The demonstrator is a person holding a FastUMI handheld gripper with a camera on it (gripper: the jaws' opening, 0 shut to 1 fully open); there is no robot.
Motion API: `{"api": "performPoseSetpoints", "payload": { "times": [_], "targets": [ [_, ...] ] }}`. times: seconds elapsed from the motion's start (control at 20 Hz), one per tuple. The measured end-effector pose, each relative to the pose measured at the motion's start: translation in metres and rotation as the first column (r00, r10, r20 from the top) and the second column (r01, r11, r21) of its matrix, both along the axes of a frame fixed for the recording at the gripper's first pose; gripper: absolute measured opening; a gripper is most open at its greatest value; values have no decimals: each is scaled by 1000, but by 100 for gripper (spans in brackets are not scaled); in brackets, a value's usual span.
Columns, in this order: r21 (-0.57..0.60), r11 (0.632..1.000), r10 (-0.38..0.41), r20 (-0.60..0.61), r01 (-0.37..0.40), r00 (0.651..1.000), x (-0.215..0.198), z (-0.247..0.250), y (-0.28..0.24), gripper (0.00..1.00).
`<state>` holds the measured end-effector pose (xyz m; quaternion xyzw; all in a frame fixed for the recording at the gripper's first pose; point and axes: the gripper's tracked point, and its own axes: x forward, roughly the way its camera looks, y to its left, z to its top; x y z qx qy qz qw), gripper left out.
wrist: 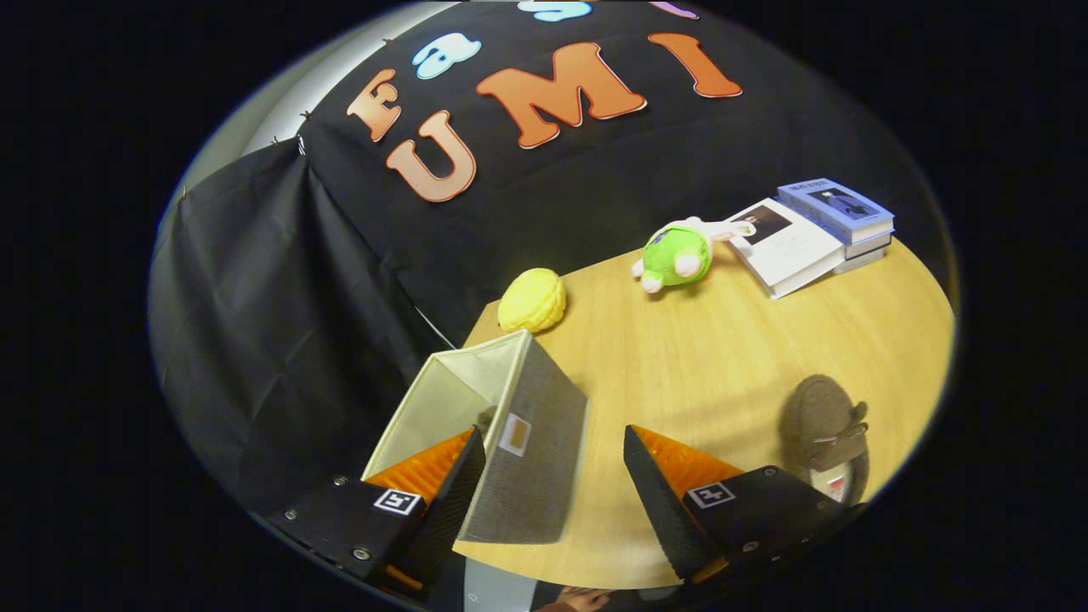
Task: Open the storage box then place both shoes into the box .Put the left shoe in first, then the right shoe, with the right side of both shoes facing outward in a uniform manner.
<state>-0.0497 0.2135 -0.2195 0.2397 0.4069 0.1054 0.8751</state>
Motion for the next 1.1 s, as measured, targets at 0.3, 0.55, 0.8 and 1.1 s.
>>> {"api": "performPoseSetpoints", "payload": {
  "times": [0.3,0.55,0.8,1.1],
  "targets": [
    [-136,989,-59,-15,56,998,-25,-25,-82,97],
    [-317,948,-41,-18,34,999,-60,-43,-145,96],
    [-348,937,-61,-93,25,994,-87,-79,-179,93],
    [-382,924,-93,-208,7,974,-93,-131,-192,85]
  ]
}}
